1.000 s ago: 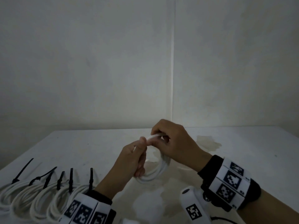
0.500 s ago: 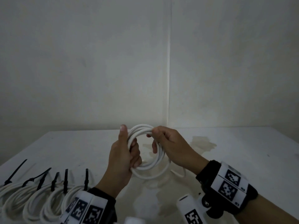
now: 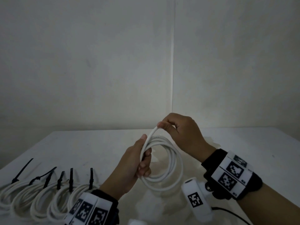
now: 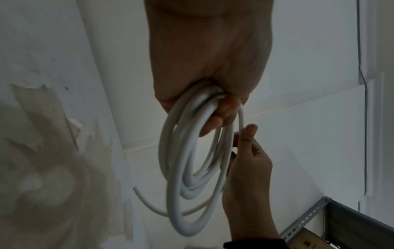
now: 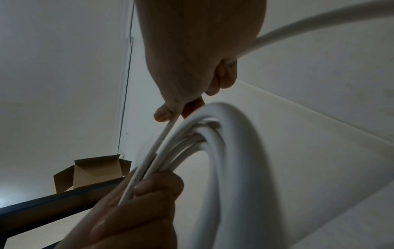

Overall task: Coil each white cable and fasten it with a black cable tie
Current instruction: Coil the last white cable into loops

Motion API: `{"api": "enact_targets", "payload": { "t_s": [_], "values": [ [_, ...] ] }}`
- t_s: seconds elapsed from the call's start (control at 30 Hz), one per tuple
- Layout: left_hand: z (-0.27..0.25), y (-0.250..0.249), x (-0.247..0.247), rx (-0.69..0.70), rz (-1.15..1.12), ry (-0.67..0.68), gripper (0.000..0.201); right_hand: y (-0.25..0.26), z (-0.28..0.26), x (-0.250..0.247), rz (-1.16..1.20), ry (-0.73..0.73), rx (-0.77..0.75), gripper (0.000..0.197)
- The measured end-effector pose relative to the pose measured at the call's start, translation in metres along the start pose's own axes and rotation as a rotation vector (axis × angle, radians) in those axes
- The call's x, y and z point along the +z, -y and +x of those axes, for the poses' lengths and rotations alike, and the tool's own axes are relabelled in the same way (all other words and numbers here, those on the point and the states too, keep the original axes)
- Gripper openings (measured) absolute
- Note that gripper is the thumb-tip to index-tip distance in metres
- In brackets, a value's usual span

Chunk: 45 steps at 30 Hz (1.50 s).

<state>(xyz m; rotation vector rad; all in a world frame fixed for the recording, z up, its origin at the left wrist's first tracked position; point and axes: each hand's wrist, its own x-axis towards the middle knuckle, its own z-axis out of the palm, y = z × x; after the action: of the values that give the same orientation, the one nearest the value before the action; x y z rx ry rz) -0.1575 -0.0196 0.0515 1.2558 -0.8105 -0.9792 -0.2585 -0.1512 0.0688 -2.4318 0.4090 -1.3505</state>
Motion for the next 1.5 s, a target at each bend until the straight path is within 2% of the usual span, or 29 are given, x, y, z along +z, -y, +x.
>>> {"api": "enact_targets", "payload": {
  "t_s": [0.13, 0.23, 0.3, 0.4, 0.47, 0.57, 0.63, 0.73, 0.8, 0.93, 1.0, 1.17, 1.3, 1.4, 1.5],
  "values": [
    [-0.002, 0.002, 0.003, -0.022, -0.018, 0.039, 0.050, 0.000, 0.005, -0.006, -0.011, -0.022, 0.042, 0.061],
    [-0.003, 0.000, 0.004, -0.014, -0.001, 0.080, 0.049, -0.002, 0.007, -0.012, 0.019, -0.073, 0.074, 0.051],
    [-0.003, -0.001, 0.004, -0.015, 0.003, 0.106, 0.049, -0.003, 0.008, -0.014, 0.037, -0.102, 0.095, 0.051],
    [-0.004, -0.001, 0.003, -0.003, 0.016, 0.086, 0.048, -0.001, 0.005, -0.016, 0.049, -0.087, 0.126, 0.050],
    [-0.001, -0.001, 0.001, 0.035, -0.037, 0.011, 0.047, -0.001, 0.001, -0.017, 0.120, -0.032, 0.177, 0.047],
    [0.005, -0.003, -0.006, 0.108, -0.196, -0.099, 0.047, 0.000, -0.013, -0.010, 0.292, 0.203, 0.250, 0.036],
    [0.007, -0.004, -0.007, 0.139, -0.252, -0.110, 0.047, 0.003, -0.024, 0.000, 0.341, 0.330, 0.289, 0.025],
    [0.005, -0.003, -0.004, 0.115, -0.321, -0.053, 0.049, 0.007, -0.027, 0.004, 0.361, 0.333, 0.297, 0.010],
    [0.004, -0.004, -0.002, 0.087, -0.299, 0.017, 0.050, 0.009, -0.022, 0.000, 0.334, 0.275, 0.271, 0.016],
    [0.002, -0.005, -0.001, 0.042, -0.170, 0.119, 0.054, 0.014, -0.019, -0.003, 0.238, 0.243, 0.260, 0.053],
    [0.002, -0.003, -0.003, 0.009, -0.174, 0.150, 0.053, 0.014, -0.023, -0.001, 0.176, 0.244, 0.250, 0.064],
    [0.002, 0.000, -0.005, -0.009, -0.228, 0.149, 0.059, 0.011, -0.023, 0.002, 0.106, 0.236, 0.230, 0.064],
    [-0.001, 0.001, 0.002, 0.080, -0.057, 0.015, 0.047, 0.012, -0.021, 0.001, 0.078, 0.272, 0.245, 0.060],
    [-0.001, 0.003, 0.005, 0.104, -0.077, -0.043, 0.044, 0.012, -0.021, -0.001, 0.161, 0.292, 0.238, 0.052],
    [0.000, 0.003, 0.005, 0.120, -0.142, -0.055, 0.043, 0.012, -0.021, -0.004, 0.349, 0.329, 0.276, 0.049]
  ]
}}
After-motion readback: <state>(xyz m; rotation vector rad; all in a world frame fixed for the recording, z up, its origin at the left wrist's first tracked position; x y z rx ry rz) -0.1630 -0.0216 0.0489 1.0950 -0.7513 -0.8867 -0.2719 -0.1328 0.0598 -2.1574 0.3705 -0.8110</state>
